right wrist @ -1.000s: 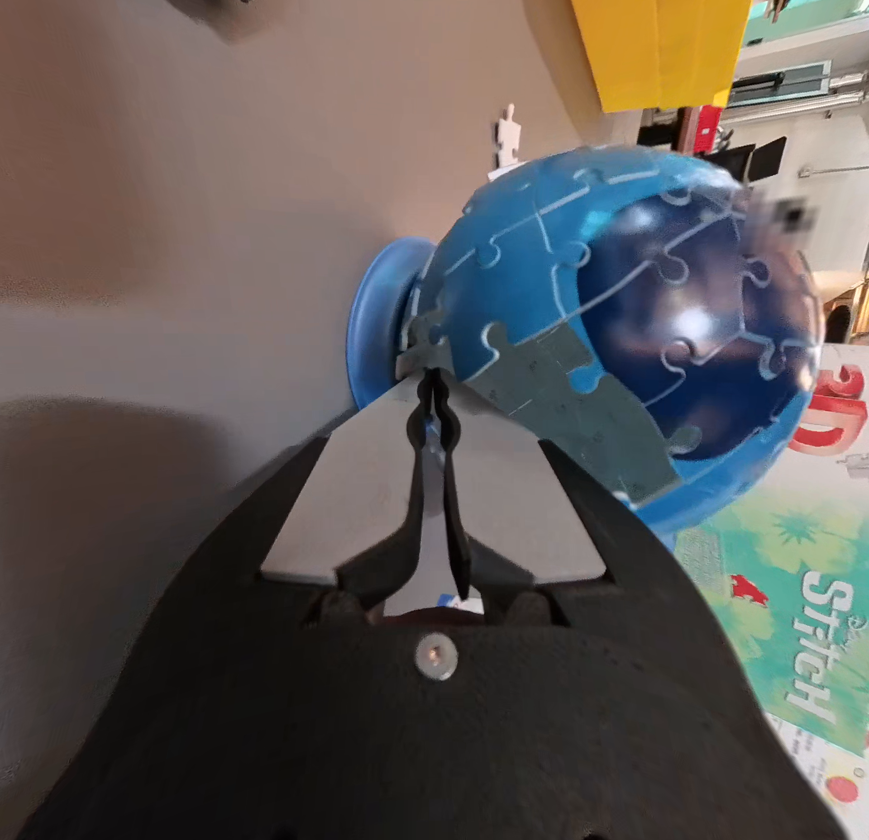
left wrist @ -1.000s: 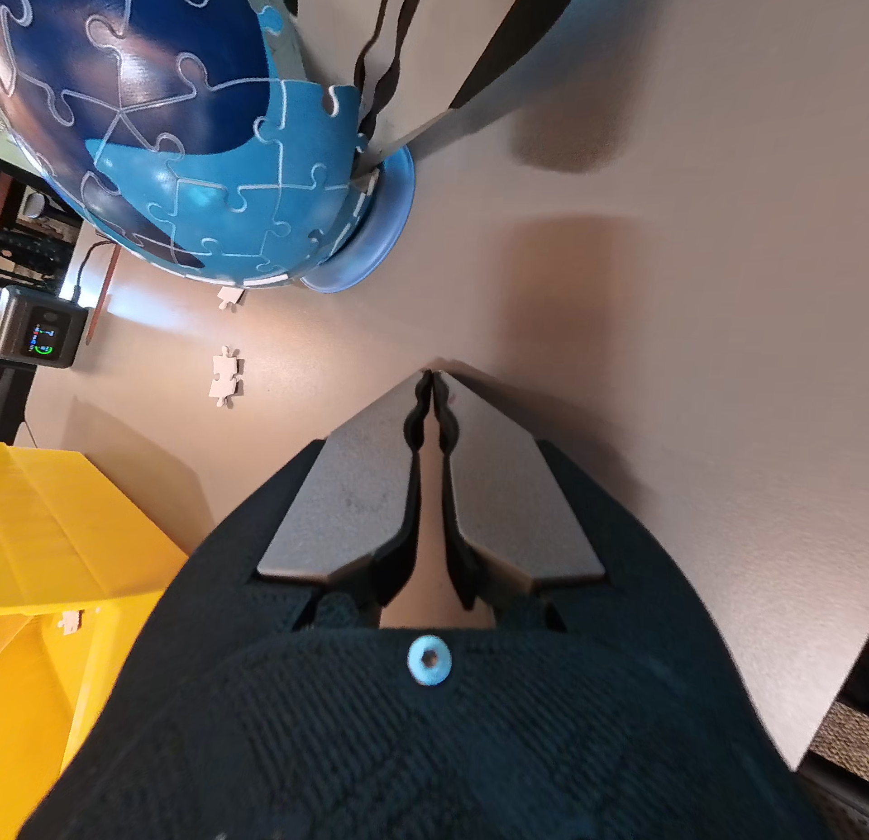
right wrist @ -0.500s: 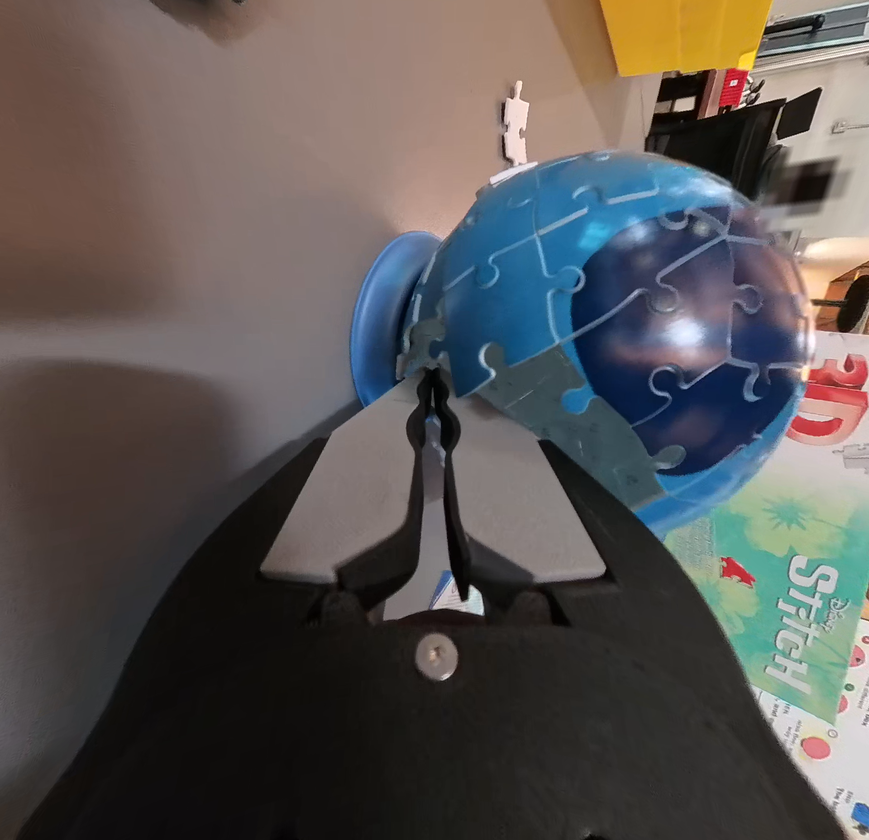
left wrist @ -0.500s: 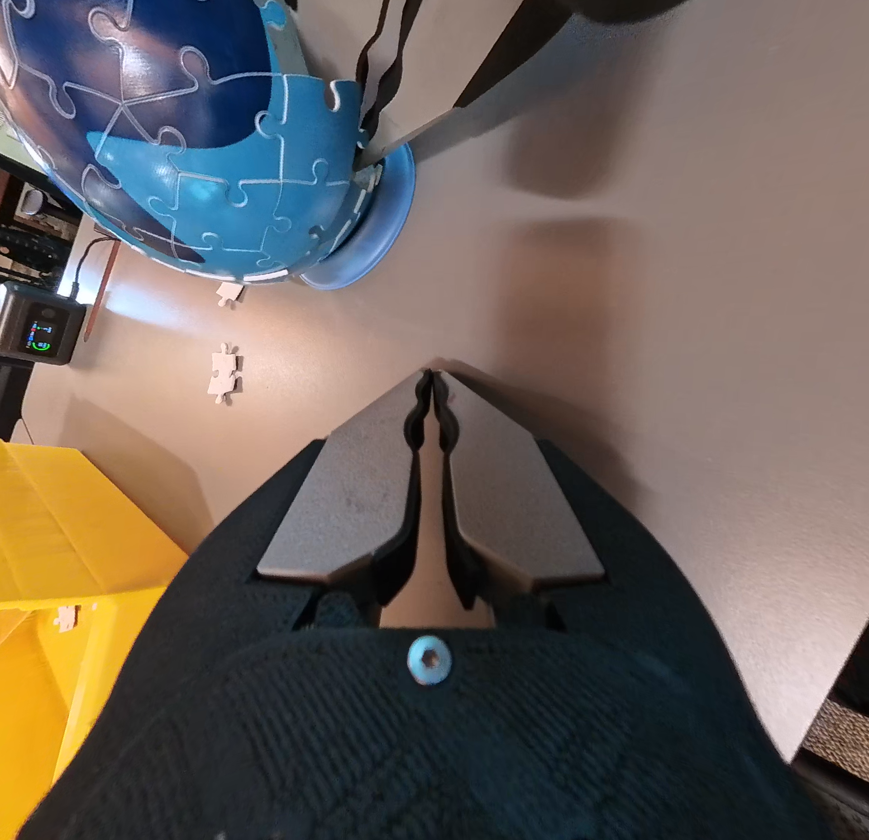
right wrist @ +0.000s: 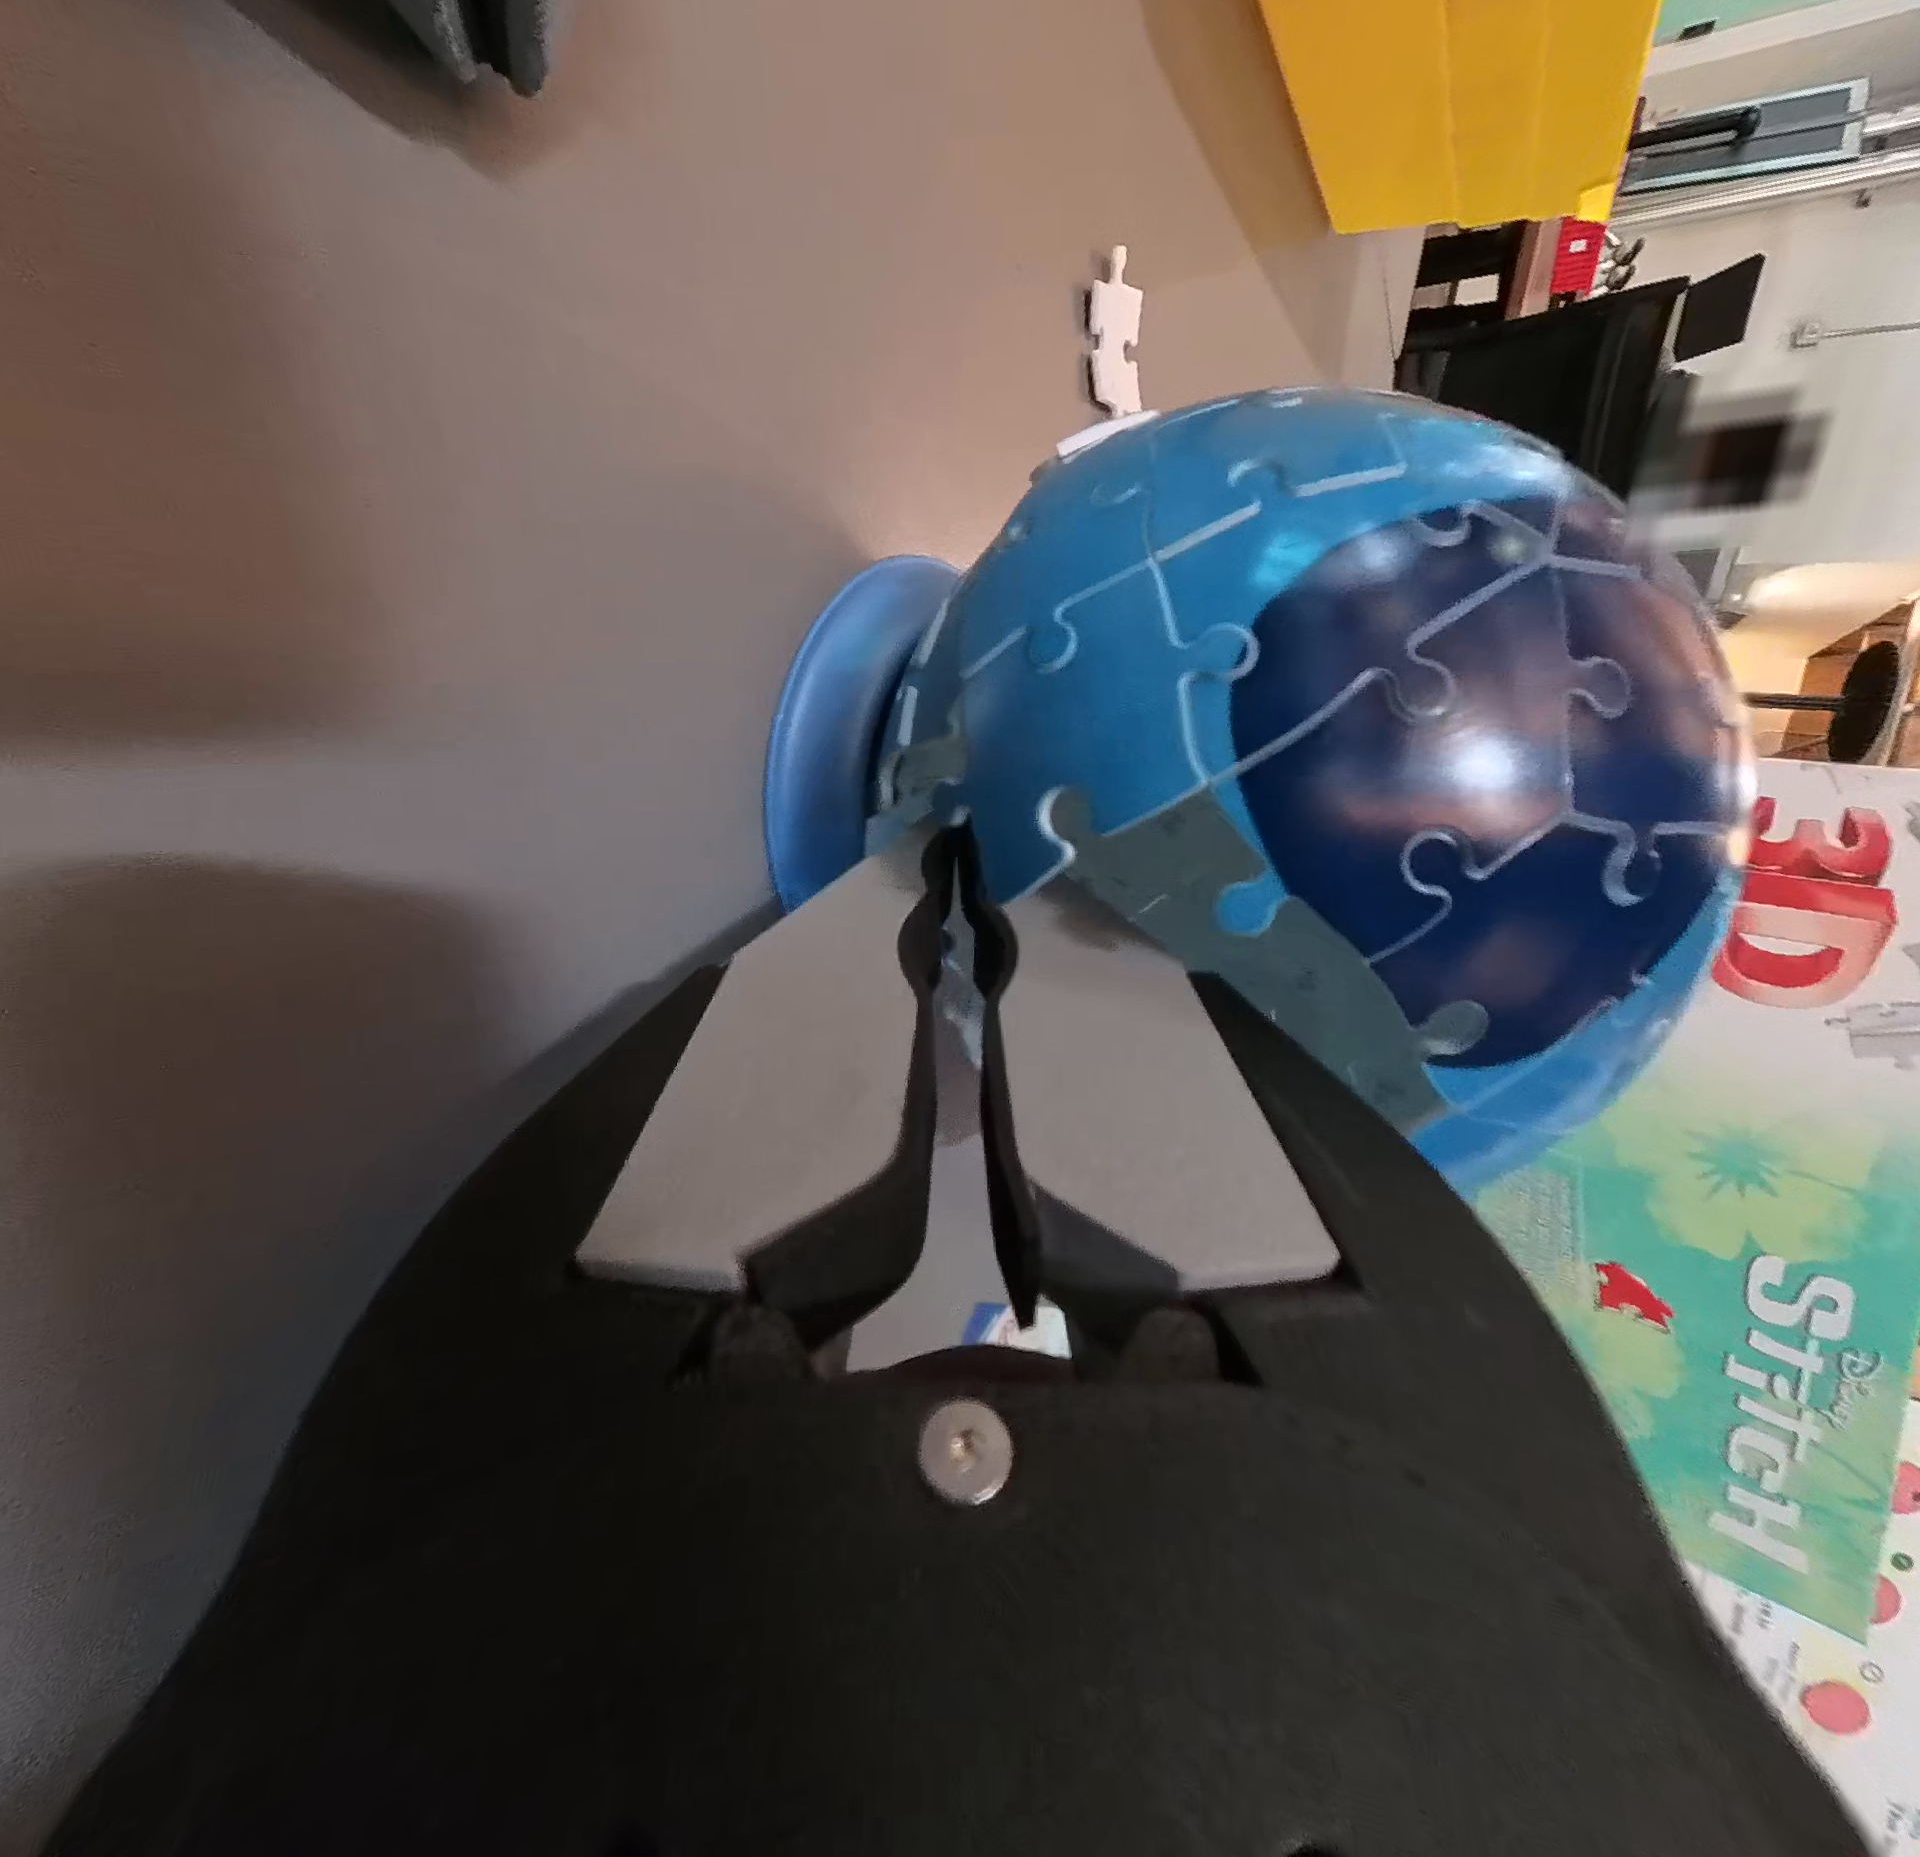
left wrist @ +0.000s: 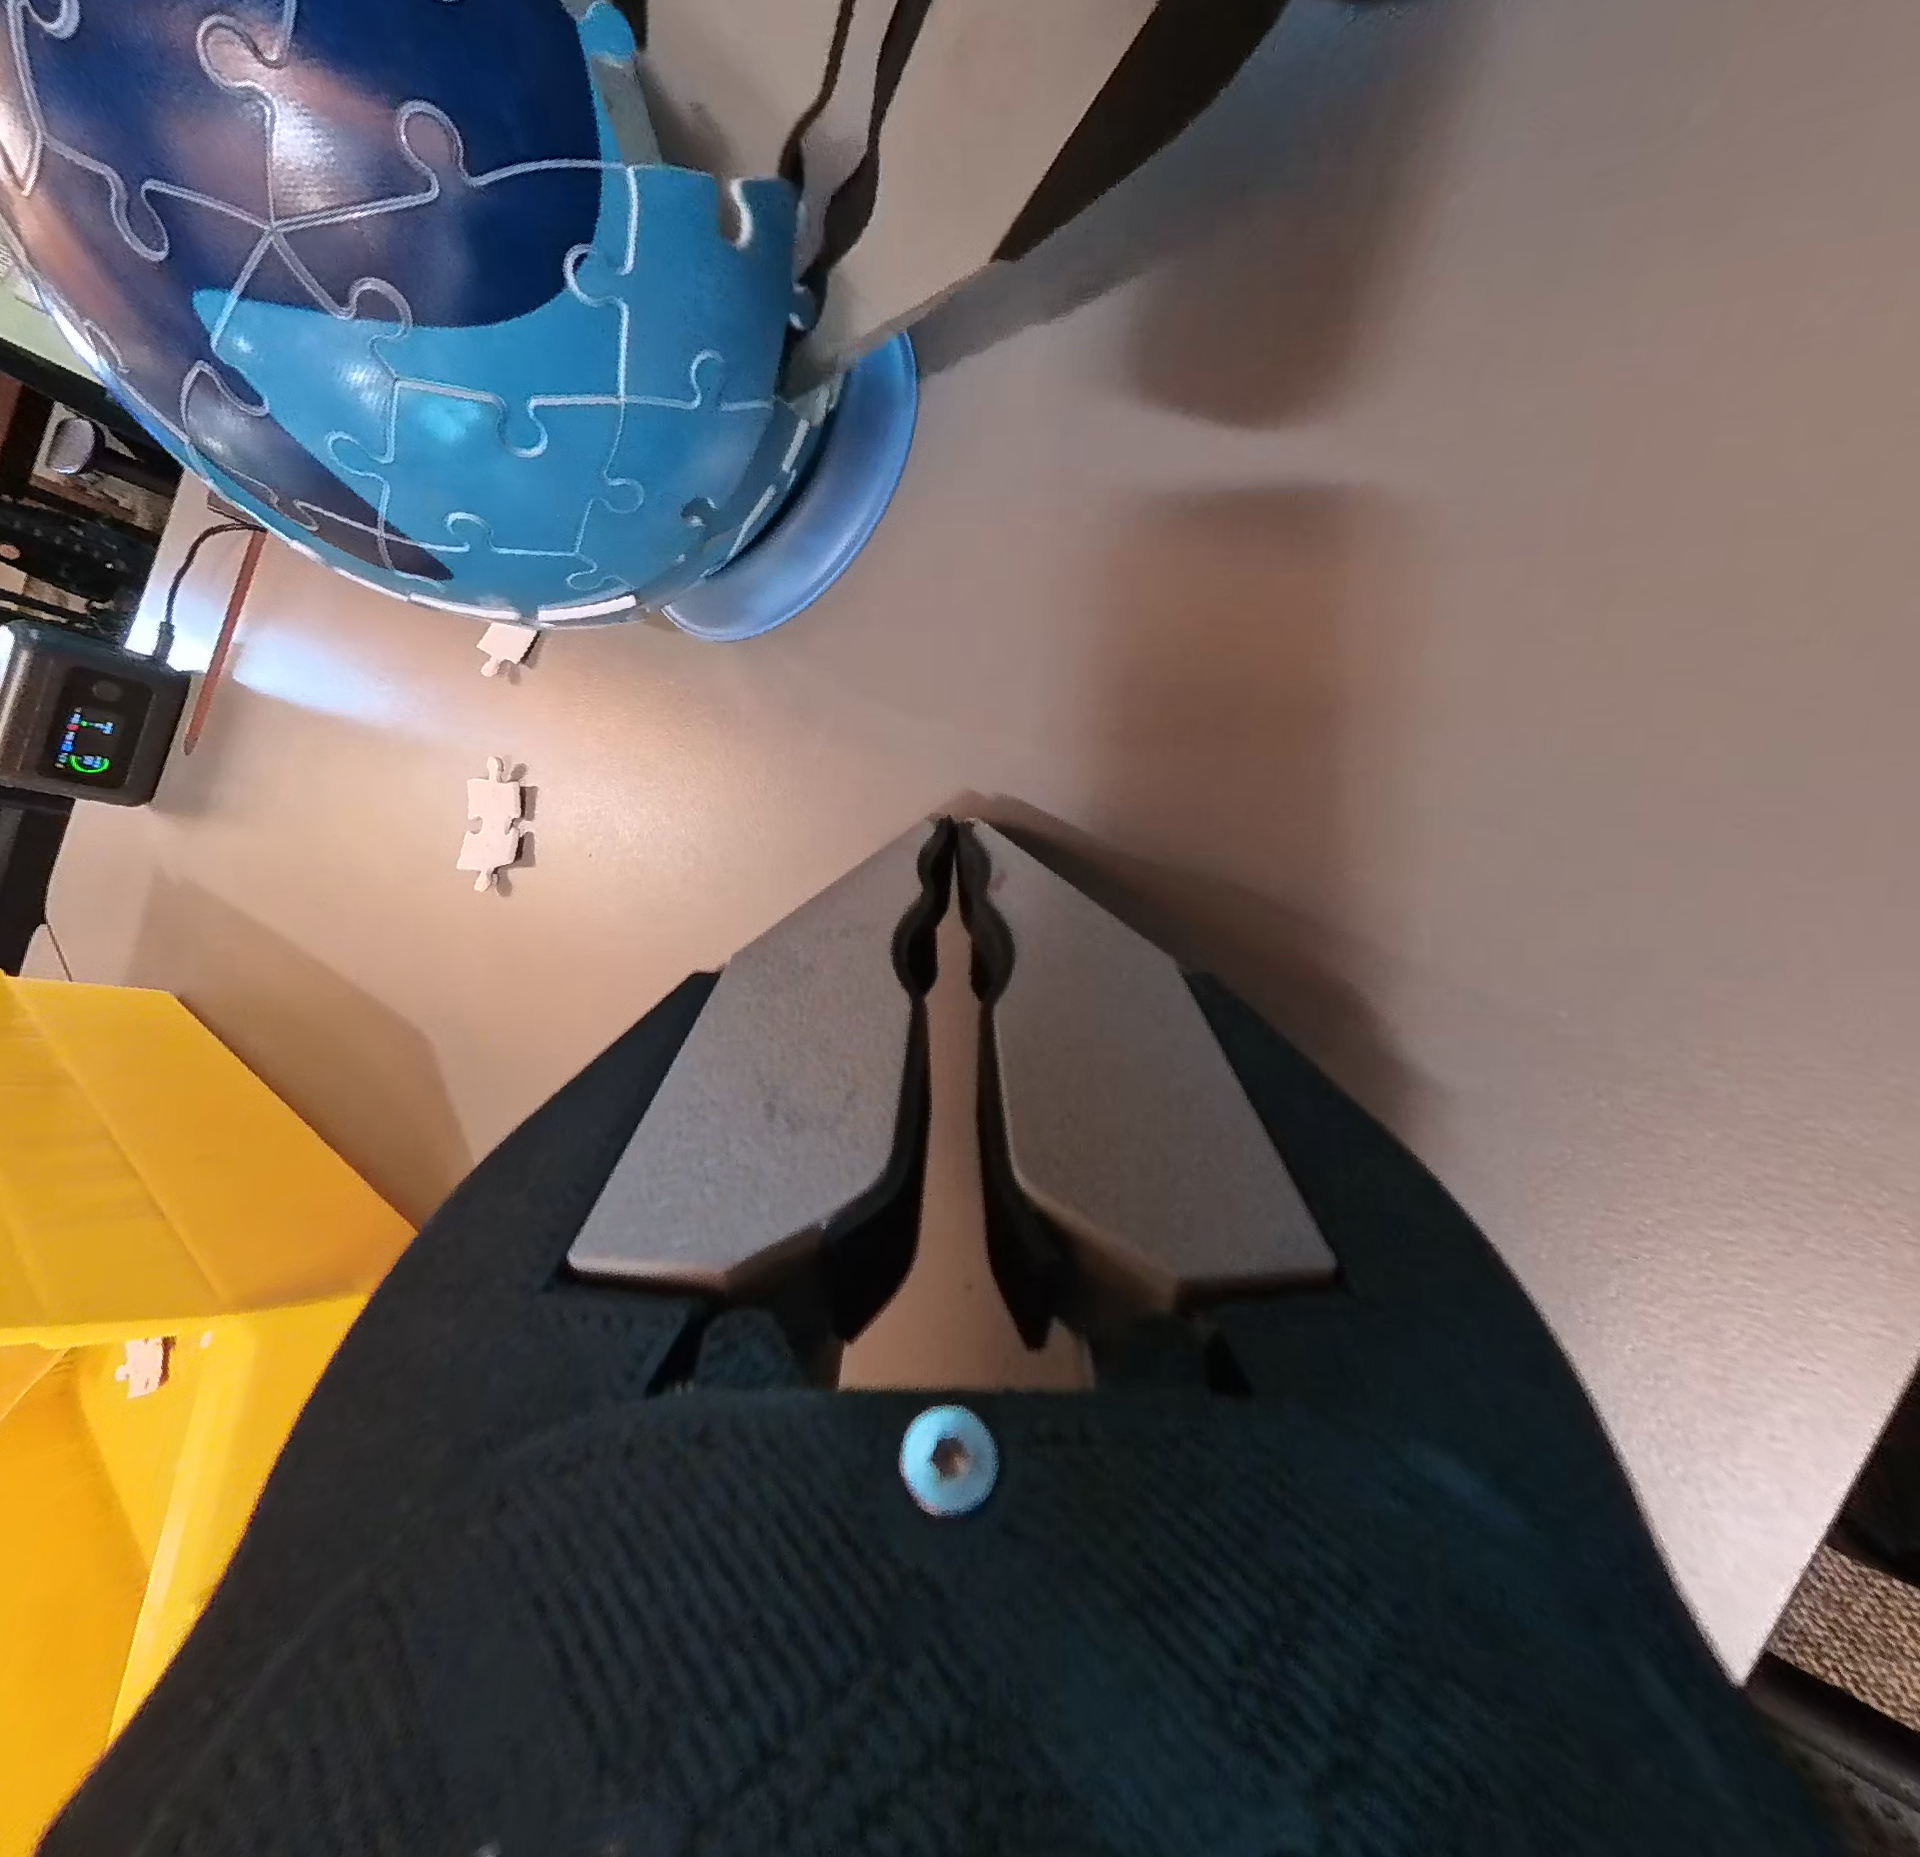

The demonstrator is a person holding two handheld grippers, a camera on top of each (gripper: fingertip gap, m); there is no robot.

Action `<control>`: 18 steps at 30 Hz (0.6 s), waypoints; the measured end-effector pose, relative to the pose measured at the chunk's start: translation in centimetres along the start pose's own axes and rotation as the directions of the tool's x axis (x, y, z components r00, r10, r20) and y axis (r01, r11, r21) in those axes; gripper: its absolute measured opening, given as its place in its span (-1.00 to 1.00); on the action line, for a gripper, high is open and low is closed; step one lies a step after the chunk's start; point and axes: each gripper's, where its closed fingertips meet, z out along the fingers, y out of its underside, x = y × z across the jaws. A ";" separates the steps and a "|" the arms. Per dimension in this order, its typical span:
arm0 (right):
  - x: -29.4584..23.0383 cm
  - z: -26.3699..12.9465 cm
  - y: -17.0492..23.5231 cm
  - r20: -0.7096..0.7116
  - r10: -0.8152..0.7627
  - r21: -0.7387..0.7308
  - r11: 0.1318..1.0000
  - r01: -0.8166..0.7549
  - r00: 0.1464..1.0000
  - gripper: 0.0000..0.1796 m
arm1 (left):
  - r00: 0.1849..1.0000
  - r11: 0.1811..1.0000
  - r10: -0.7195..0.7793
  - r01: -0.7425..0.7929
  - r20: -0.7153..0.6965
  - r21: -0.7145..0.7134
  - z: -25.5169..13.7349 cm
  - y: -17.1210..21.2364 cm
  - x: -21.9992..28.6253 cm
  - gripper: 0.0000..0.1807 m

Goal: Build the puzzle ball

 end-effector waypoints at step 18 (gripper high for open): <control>-0.1 0.2 0.0 0.020 0.017 0.008 1.000 -0.017 1.000 -1.00 | 1.000 1.000 -0.010 0.010 -0.004 0.010 0.0 0.0 0.0 -1.00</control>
